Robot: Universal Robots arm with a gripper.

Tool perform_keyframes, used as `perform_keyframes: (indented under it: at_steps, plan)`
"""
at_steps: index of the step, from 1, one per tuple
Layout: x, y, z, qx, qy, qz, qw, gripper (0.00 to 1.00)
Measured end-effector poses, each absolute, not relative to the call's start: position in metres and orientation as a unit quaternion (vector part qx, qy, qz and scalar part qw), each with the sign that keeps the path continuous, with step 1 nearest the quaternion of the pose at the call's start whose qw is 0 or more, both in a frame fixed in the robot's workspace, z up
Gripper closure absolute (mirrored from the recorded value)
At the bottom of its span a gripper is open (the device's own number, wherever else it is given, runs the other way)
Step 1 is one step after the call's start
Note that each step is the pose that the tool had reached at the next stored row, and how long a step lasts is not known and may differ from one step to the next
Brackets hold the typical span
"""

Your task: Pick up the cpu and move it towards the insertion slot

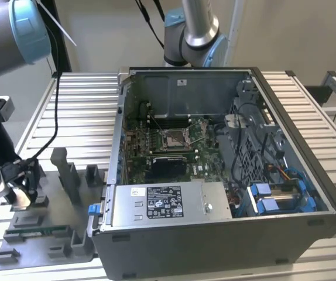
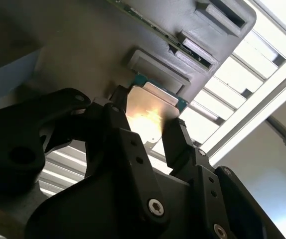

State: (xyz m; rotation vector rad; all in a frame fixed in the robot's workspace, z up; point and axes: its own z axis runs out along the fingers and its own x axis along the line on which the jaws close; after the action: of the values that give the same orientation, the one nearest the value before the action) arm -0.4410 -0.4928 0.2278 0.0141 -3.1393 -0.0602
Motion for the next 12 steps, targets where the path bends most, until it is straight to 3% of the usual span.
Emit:
perform_keyframes:
  at_steps: [12]
  plan:
    - [-0.441, -0.493, 0.256, 0.005, -1.000, -0.019, 0.001, 1.00]
